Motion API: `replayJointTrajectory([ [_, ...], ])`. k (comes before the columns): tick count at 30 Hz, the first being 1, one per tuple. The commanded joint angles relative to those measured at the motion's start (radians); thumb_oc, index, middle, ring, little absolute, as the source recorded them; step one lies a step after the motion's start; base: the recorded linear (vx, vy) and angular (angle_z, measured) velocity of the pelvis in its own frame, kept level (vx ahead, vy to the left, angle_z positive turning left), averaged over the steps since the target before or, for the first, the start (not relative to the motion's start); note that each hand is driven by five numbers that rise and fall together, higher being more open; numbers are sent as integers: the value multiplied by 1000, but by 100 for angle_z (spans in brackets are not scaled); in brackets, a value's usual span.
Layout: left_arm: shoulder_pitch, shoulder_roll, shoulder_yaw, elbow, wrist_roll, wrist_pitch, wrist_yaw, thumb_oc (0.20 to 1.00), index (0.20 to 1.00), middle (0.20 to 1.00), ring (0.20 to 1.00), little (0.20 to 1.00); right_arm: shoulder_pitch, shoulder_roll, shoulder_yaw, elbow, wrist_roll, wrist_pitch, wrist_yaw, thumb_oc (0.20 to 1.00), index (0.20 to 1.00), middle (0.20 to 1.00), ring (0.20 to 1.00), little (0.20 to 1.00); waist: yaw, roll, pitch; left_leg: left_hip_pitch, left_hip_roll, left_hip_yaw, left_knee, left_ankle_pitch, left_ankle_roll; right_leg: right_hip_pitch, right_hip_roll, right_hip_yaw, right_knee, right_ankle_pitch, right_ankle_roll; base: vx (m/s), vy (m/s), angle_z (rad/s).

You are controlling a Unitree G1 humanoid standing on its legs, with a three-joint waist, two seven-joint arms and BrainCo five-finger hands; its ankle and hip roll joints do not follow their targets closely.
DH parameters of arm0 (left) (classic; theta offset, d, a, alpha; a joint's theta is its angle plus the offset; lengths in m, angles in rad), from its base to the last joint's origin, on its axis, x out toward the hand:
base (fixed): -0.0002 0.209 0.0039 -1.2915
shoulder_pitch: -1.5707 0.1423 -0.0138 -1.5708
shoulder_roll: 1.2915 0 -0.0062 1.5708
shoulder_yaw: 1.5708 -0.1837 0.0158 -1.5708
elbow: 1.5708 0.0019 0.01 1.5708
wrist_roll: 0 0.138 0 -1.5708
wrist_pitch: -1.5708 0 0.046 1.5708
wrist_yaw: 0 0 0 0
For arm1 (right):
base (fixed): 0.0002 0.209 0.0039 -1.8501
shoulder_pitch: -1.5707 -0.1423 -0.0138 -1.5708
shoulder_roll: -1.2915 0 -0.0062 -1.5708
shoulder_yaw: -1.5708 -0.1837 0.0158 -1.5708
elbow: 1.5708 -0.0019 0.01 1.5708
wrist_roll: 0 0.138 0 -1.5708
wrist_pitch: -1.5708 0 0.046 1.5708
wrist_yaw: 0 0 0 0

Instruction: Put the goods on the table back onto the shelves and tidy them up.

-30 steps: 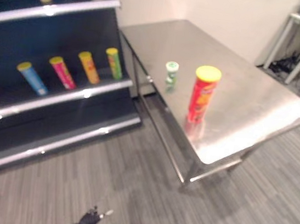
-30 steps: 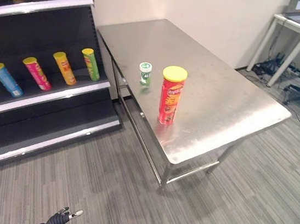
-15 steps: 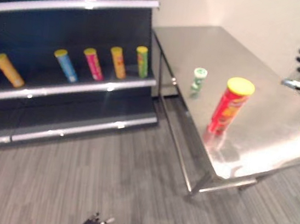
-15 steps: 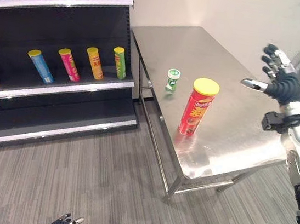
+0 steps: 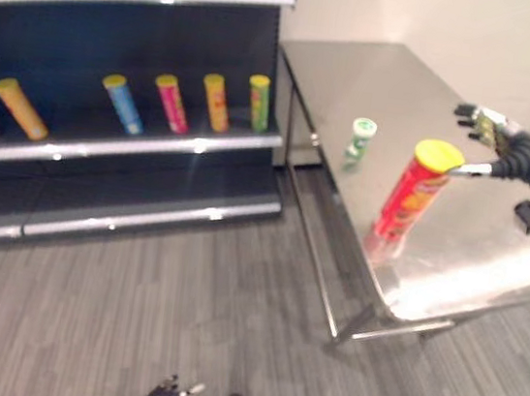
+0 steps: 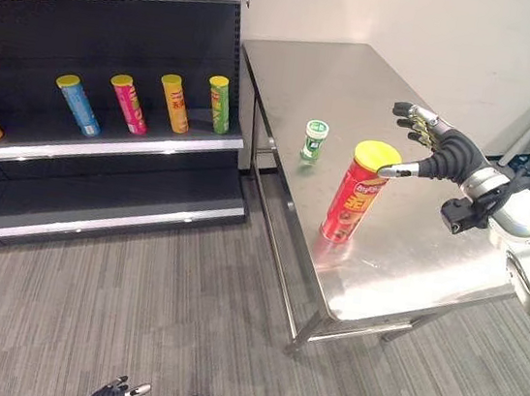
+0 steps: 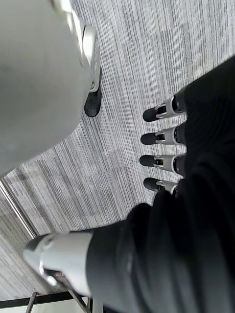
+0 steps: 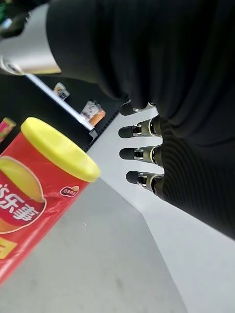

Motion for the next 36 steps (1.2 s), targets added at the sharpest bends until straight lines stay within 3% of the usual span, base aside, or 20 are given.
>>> replayJointTrajectory([
  [1, -40, 56, -26, 17, 9, -36, 0, 1000, 1000, 1000, 1000, 1000, -142, -46, 102, 12, -60, -26, -14, 1000, 1000, 1000, 1000, 1000, 32, -38, -23, 39, 60, 97, 8, -69, -83, 21, -41, -10, 8, -62, 65, 15, 5, 4],
  [4, -47, 62, -27, 13, 4, -38, 6, 1000, 1000, 1000, 1000, 1000, -206, -32, 166, 49, -122, -20, -30, 1000, 1000, 1000, 1000, 1000, 35, -39, -21, 36, 62, 99, 8, -68, -84, 20, -42, -13, 8, -63, 66, 11, 4, 5],
  [16, -47, 72, -23, 24, 4, -37, 11, 1000, 1000, 1000, 1000, 1000, -217, -26, 211, 96, -174, 5, -17, 1000, 1000, 1000, 1000, 1000, 39, -47, -13, 26, 60, 88, 8, -69, -86, 16, -45, -23, 8, -64, 65, 4, -2, 2],
  [28, -48, 73, -30, 18, -5, -36, 7, 1000, 1000, 1000, 1000, 1000, -188, 29, 197, 125, -122, 18, 6, 1000, 1000, 1000, 1000, 1000, 43, -47, -9, 32, 62, 91, 8, -72, -85, 17, -44, -20, 8, -66, 64, 0, 0, 0],
  [29, -48, 73, -30, 18, -5, -36, 7, 1000, 1000, 1000, 1000, 1000, -188, 29, 197, 125, -122, 18, 6, 752, 752, 752, 752, 752, 43, -47, -9, 32, 62, 91, 8, -72, -85, 17, -44, -20, 8, -66, 64, 0, 0, 0],
  [30, -48, 73, -30, 17, -5, -36, 6, 1000, 1000, 1000, 1000, 1000, -190, 31, 205, 129, -123, 20, 10, 329, 329, 329, 329, 329, 43, -48, -9, 33, 62, 90, 8, -72, -85, 18, -43, -20, 8, -66, 64, 0, 0, 0],
  [31, -49, 73, -31, 16, -6, -36, 7, 1000, 1000, 1000, 1000, 1000, -193, 32, 209, 131, -122, 21, 12, 200, 200, 200, 200, 200, 43, -49, -8, 32, 62, 90, 8, -71, -85, 17, -43, -20, 8, -65, 64, 0, 0, 0],
  [36, -49, 73, -33, 20, -3, -35, 3, 1000, 1000, 1000, 1000, 1000, -210, 25, 249, 127, -123, 33, 37, 200, 200, 200, 200, 200, 43, -53, -9, 34, 64, 90, 8, -73, -86, 20, -44, -22, 8, -67, 64, 0, 0, 0],
])
